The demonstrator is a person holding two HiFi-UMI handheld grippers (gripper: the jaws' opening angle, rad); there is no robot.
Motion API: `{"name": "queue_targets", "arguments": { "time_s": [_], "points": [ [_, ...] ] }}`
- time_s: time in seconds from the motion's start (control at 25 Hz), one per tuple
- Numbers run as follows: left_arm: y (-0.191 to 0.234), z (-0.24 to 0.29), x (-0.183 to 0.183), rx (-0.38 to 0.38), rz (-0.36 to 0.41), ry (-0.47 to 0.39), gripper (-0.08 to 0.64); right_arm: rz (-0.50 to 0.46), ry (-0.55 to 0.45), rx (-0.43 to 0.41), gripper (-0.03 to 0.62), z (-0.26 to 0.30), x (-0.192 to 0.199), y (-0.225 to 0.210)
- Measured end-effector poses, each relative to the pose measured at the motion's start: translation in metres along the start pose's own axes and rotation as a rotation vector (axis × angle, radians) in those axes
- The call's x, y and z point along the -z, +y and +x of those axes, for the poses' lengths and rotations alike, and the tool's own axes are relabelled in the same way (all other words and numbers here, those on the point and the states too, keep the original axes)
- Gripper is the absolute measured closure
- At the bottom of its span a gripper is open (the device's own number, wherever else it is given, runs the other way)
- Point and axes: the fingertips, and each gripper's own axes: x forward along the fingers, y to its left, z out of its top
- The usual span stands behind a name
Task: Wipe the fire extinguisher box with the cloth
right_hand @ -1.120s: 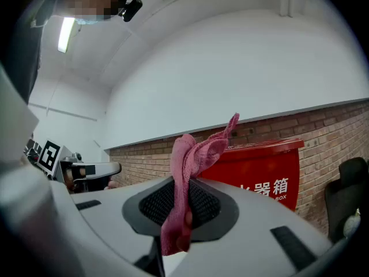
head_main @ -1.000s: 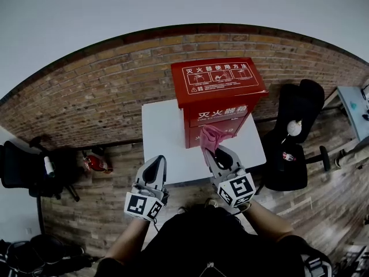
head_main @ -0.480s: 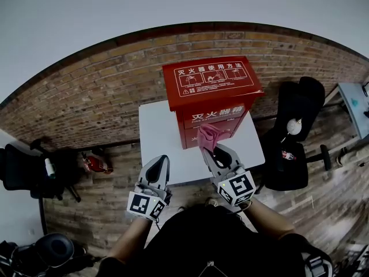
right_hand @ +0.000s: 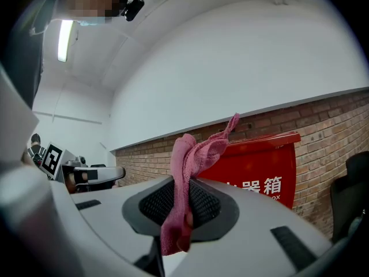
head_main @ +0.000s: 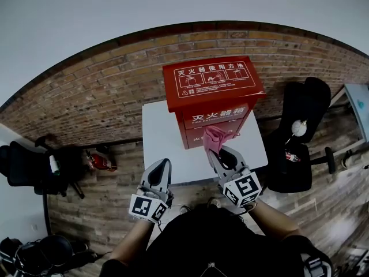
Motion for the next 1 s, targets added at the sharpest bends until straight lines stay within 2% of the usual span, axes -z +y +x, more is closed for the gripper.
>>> {"name": "queue_targets", "arguments": {
  "time_s": [0.44,0.72,1.0],
  "points": [
    [-0.015,0.008,0.004,-0.007,0.004,0.014,0.522,-0.032,-0.012,-0.02,0.515,-0.01,-0.004,-0.01],
    [-0.023,0.018,0.004,-0.009,0.014,0.009,0.522,0.007,-0.029,0.008,0.515,-0.018,-0.004,-0.027],
    [-0.033,0.027,0.009,-0.035,0.028,0.01,0.522,0.02,-0.04,-0.001,0.515,-0.022,-0.006,-0.044]
  ]
}}
